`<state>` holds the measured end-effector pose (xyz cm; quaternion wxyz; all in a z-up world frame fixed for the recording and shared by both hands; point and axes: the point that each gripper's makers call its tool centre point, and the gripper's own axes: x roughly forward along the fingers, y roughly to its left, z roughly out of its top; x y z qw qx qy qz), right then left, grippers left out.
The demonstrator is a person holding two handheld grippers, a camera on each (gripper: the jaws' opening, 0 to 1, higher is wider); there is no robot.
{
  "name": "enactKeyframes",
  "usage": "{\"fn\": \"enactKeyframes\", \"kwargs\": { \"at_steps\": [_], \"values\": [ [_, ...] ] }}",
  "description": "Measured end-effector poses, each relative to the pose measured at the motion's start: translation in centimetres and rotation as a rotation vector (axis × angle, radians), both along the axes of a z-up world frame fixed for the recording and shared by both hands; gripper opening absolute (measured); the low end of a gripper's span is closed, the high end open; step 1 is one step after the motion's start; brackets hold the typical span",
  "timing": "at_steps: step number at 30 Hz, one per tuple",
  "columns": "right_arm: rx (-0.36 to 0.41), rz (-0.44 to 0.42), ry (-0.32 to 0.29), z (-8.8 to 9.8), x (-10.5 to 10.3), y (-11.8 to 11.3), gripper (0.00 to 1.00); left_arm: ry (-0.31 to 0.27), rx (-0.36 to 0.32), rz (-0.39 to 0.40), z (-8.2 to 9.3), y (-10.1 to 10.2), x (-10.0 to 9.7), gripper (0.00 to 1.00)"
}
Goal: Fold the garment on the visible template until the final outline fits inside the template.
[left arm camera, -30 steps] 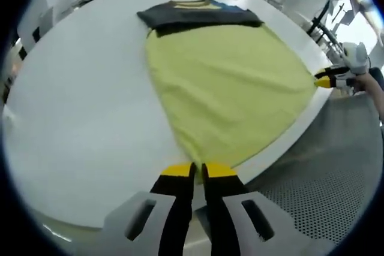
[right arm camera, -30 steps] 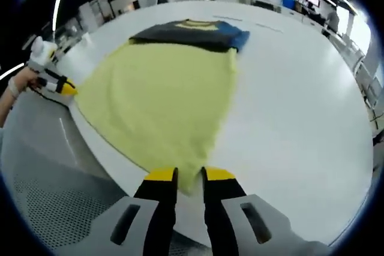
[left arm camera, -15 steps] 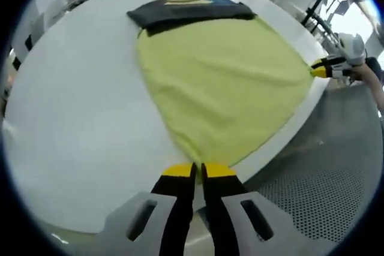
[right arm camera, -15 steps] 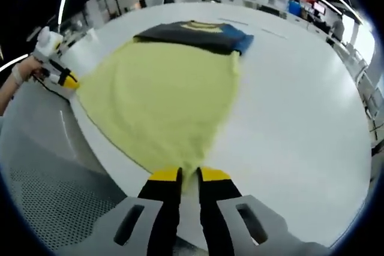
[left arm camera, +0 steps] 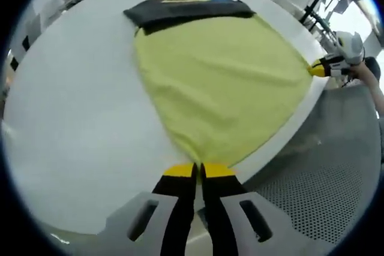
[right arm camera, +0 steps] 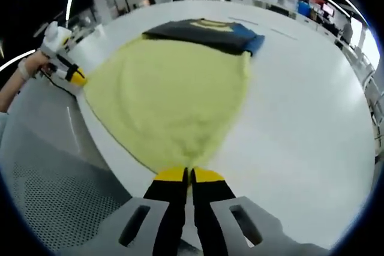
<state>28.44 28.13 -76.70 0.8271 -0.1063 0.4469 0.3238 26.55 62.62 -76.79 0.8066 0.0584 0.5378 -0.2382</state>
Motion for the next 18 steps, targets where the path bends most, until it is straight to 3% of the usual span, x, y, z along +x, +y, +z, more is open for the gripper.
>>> {"fn": "enactKeyframes", "kwargs": {
  "at_steps": [5, 9, 11, 12, 18],
  "values": [
    [0.013, -0.004, 0.005, -0.1, 0.1, -0.1, 0.04, -0.009, -0.059, 0.036, 0.1, 0.1, -0.1, 0.0],
    [0.007, -0.003, 0.011, -0.2, 0.1, 0.0, 0.03, -0.028, -0.04, 0.013, 0.1, -0.2, -0.2, 0.0],
    [0.008, -0.006, 0.008, -0.1, 0.1, -0.1, 0.03, -0.022, -0.065, 0.019, 0.1, -0.3, -0.2, 0.0],
    [0.018, -0.013, 0.005, 0.2, 0.2, -0.1, 0.03, -0.014, -0.087, 0.047, 0.1, -0.2, -0.1, 0.0],
    [0.094, -0.059, -0.008, 1.2, 0.3, -0.2, 0.03, -0.029, -0.081, 0.038, 0.5, -0.2, -0.6, 0.0]
  ]
}}
